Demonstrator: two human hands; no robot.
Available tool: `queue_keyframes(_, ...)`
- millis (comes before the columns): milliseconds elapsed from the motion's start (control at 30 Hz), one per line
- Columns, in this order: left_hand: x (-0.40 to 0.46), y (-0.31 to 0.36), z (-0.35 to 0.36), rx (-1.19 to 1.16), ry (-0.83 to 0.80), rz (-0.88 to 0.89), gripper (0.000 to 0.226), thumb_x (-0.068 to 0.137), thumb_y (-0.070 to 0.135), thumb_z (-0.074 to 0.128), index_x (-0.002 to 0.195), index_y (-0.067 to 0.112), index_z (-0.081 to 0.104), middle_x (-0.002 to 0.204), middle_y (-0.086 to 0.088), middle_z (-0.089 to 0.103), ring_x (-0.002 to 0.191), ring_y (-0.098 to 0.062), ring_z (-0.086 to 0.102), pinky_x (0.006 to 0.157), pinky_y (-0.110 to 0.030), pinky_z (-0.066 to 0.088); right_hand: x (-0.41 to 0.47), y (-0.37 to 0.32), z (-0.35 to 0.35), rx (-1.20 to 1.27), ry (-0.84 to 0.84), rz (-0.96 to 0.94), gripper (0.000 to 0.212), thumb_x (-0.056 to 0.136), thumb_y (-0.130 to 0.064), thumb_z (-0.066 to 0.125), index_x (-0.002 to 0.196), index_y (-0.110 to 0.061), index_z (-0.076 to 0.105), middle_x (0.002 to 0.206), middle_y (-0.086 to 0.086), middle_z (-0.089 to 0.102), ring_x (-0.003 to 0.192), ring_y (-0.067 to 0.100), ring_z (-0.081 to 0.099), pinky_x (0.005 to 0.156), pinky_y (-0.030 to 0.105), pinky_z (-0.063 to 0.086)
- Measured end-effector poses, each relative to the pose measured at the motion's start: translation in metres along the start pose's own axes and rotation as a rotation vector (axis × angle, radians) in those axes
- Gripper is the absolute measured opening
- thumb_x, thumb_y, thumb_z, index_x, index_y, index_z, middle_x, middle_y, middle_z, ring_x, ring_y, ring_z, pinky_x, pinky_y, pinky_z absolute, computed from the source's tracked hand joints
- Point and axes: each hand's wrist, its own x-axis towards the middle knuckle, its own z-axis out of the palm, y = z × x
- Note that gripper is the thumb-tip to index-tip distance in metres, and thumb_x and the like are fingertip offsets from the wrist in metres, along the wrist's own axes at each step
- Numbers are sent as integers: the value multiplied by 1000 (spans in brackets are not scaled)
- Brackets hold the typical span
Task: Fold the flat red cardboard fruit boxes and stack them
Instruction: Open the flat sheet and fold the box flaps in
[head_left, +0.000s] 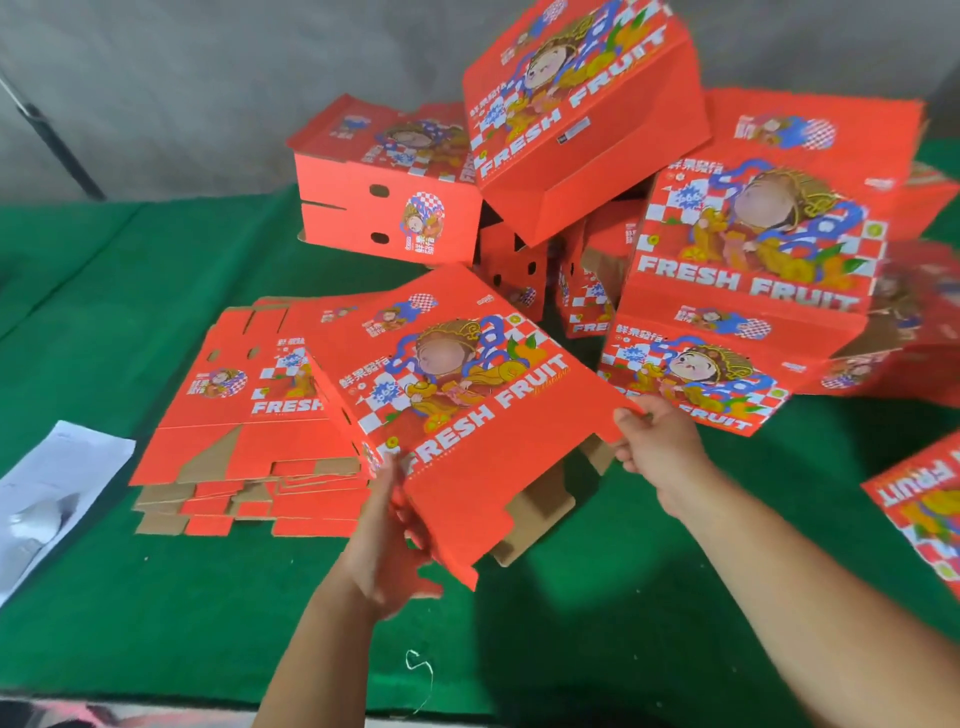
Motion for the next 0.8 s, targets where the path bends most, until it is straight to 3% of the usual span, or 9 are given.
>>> queue_keyframes(67,-1,-4,23,20,-70,-21,91,67,89,61,140,34,59,138,-4,65,121,-38,66,91,-62,52,4,-2,-7,-7,7,-9,16,106,-15,49,120,-17,57,84,6,65,62,16,55,51,24,47)
queue_keyframes(133,0,-15,52,-88,-99,-24,78,79,74,58,144,30,58,143,-9,63,123,-34,65,79,-48,59,7,-5,-12,97,52,8,27,102,-13,50,128,-15,54,86,7,65,63,18,57,55,29,50)
queue_keyframes(267,9,-50,103,91,-91,20,44,101,50,54,138,29,59,139,6,66,124,-28,66,107,-44,47,13,-11,-26,509,179,32,61,90,-14,74,135,-31,36,114,0,71,91,21,71,81,45,59)
queue_keyframes(367,13,-72,143,447,-151,65,24,97,32,67,120,22,66,120,5,74,90,-16,70,69,-27,39,19,-16,-33,627,166,65,43,89,-8,76,124,-17,54,107,10,74,82,22,73,75,44,62)
queue_keyframes(433,13,-74,167,603,-163,128,15,104,25,58,99,17,70,99,3,77,77,-12,67,60,-21,38,20,-16,-37,523,128,62,34,89,-7,76,120,-13,64,110,12,75,84,24,72,79,41,59)
queue_keyframes(533,15,-63,187,786,-143,248,39,102,37,47,84,15,73,82,2,76,65,-3,60,60,-16,45,20,-12,-46,282,62,-52,20,93,-8,72,111,-16,70,110,7,76,89,19,70,79,28,55)
queue_keyframes(633,17,-52,185,1029,-161,409,36,103,29,49,82,37,78,79,17,73,71,3,61,71,-21,50,19,-19,-59,9,47,-271,18,96,-10,67,113,-13,71,105,-1,74,90,14,68,71,15,50)
queue_keyframes(733,16,-36,187,1091,56,672,19,102,28,60,112,34,74,100,14,76,92,-4,69,88,-27,55,16,-35,-77,-217,-27,-397,28,99,-17,65,126,-9,69,117,6,73,108,23,66,90,30,51)
queue_keyframes(800,9,-15,193,988,240,964,29,100,24,66,129,21,67,118,6,71,106,-10,65,100,-32,50,14,-47,-92,-388,-99,-467,33,101,-23,64,131,-12,66,124,7,70,115,27,63,88,25,44)
